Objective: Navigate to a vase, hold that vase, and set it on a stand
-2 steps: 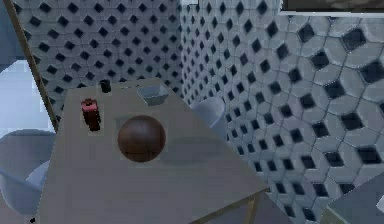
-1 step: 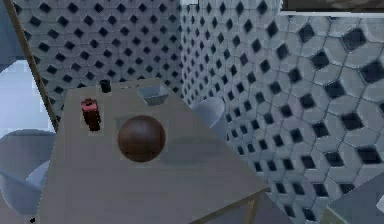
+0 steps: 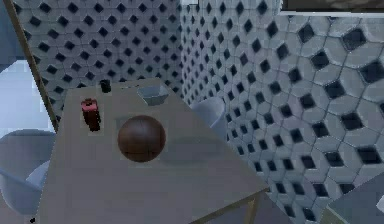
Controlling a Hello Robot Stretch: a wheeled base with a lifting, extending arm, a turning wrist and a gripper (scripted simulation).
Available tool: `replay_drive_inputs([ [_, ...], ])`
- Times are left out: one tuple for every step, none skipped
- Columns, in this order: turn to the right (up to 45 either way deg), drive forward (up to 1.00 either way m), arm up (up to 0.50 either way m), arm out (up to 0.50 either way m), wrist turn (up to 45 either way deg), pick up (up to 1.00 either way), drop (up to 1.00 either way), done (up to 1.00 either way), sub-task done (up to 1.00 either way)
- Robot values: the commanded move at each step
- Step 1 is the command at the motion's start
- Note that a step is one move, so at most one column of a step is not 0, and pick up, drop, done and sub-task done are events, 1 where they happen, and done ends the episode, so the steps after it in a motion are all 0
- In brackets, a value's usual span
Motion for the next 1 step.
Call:
replay_drive_inputs([
  [0.0, 0.0, 0.1, 0.0, 0.0, 0.0, 0.0, 0.0, 0.0],
])
